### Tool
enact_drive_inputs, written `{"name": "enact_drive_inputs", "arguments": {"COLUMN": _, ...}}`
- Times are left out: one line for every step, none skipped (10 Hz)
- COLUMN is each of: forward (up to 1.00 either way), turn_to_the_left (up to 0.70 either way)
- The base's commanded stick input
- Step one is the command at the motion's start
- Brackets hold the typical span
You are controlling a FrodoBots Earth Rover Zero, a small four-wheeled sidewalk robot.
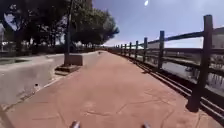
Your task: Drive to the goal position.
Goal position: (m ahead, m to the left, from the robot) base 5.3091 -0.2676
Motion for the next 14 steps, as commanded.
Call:
{"name": "enact_drive_inputs", "arguments": {"forward": 1.00, "turn_to_the_left": 0.00}}
{"name": "enact_drive_inputs", "arguments": {"forward": 1.00, "turn_to_the_left": 0.00}}
{"name": "enact_drive_inputs", "arguments": {"forward": 1.00, "turn_to_the_left": 0.00}}
{"name": "enact_drive_inputs", "arguments": {"forward": 1.00, "turn_to_the_left": 0.00}}
{"name": "enact_drive_inputs", "arguments": {"forward": 1.00, "turn_to_the_left": 0.00}}
{"name": "enact_drive_inputs", "arguments": {"forward": 1.00, "turn_to_the_left": 0.00}}
{"name": "enact_drive_inputs", "arguments": {"forward": 1.00, "turn_to_the_left": 0.00}}
{"name": "enact_drive_inputs", "arguments": {"forward": 1.00, "turn_to_the_left": 0.00}}
{"name": "enact_drive_inputs", "arguments": {"forward": 1.00, "turn_to_the_left": 0.00}}
{"name": "enact_drive_inputs", "arguments": {"forward": 1.00, "turn_to_the_left": 0.00}}
{"name": "enact_drive_inputs", "arguments": {"forward": 1.00, "turn_to_the_left": 0.00}}
{"name": "enact_drive_inputs", "arguments": {"forward": 1.00, "turn_to_the_left": -0.12}}
{"name": "enact_drive_inputs", "arguments": {"forward": 1.00, "turn_to_the_left": -0.36}}
{"name": "enact_drive_inputs", "arguments": {"forward": 1.00, "turn_to_the_left": -0.21}}
